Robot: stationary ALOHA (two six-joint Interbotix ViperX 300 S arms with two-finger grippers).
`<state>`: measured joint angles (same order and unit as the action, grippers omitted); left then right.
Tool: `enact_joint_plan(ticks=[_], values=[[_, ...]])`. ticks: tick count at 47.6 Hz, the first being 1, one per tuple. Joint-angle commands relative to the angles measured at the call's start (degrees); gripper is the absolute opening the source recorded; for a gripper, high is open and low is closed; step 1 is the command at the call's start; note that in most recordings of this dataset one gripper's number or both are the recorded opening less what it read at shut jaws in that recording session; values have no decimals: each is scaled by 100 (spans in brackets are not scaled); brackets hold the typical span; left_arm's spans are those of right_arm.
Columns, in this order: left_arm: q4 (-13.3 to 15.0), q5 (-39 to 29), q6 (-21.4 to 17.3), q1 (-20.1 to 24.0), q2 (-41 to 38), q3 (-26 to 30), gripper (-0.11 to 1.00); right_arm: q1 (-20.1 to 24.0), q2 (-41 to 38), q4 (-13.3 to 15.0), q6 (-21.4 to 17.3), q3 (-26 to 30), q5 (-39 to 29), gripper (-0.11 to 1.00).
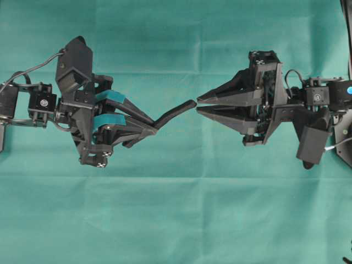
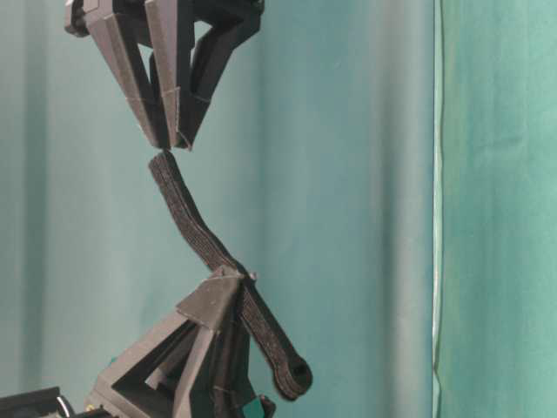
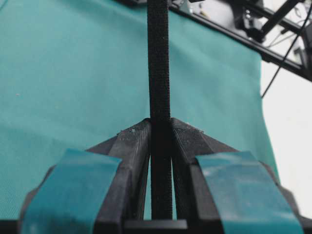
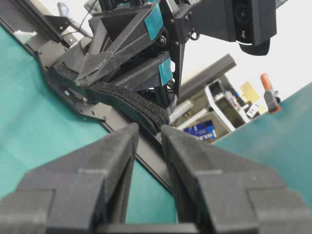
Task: Peel off the Velcro with your right arm.
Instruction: 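Close the right gripper on the strap's free end, then pull the right gripper away to peel the Velcro layers apart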
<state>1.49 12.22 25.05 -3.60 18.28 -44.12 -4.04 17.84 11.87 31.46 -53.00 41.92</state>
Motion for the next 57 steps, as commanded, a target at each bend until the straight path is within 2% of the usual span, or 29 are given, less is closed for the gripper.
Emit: enact_joint_plan(ticks=[1,57], values=[[0,70,-9,18,44,53,10,-9,62,-26,-18,44,88,1],[9,97,-9,18,44,26,10,-9,-158,-18,-18,202,88,1]])
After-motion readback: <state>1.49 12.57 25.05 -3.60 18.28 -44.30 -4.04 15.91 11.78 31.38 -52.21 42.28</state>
